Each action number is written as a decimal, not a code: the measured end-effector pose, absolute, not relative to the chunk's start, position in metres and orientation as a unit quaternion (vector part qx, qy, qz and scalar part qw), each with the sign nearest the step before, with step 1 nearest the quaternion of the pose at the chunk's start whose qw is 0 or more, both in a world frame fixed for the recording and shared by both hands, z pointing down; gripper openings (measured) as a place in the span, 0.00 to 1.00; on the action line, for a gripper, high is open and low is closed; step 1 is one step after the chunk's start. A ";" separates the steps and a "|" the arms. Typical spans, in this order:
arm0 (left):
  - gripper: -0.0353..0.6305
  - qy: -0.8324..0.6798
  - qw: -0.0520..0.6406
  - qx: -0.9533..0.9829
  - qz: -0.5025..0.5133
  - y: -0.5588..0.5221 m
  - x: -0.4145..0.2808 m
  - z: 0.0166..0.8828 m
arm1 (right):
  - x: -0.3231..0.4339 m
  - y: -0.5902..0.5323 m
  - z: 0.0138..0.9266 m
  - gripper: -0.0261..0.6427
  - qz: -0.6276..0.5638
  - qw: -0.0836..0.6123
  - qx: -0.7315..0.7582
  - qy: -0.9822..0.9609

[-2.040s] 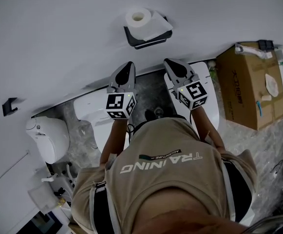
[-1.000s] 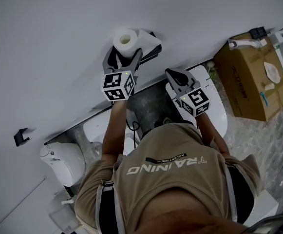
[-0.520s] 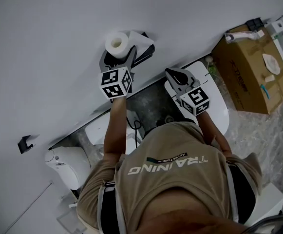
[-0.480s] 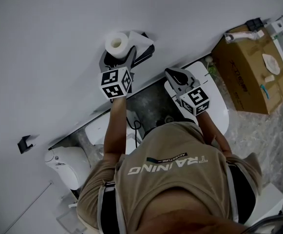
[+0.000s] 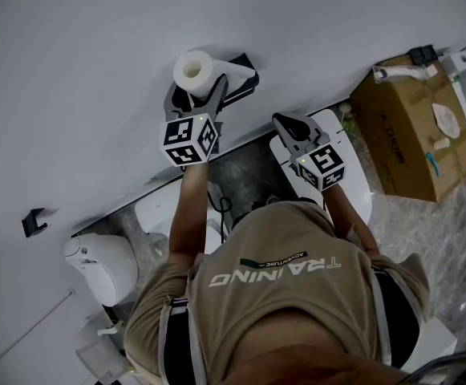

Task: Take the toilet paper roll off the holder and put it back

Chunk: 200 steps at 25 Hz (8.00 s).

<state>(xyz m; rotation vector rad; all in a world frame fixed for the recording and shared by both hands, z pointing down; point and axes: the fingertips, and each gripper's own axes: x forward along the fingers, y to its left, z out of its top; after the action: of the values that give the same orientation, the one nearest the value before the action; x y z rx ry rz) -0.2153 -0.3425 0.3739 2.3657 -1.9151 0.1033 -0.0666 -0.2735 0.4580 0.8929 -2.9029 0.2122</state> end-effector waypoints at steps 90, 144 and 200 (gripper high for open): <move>0.64 -0.618 0.045 0.785 0.030 -0.334 -0.217 0.360 | -0.077 -0.285 0.465 0.06 0.065 0.072 0.268 -0.959; 0.66 -0.651 0.064 0.755 0.043 -0.274 -0.236 0.420 | -0.094 -0.259 0.463 0.06 0.061 0.071 0.238 -0.967; 0.06 -0.665 0.085 0.740 0.047 -0.151 -0.254 0.446 | -0.114 -0.190 0.426 0.06 0.015 0.045 0.215 -0.975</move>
<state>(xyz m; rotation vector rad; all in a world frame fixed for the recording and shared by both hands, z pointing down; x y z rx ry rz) -0.2543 -0.1506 0.4455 2.2081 -1.9843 0.1388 -0.1144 -0.1901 0.4263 0.6582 -2.9801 0.0452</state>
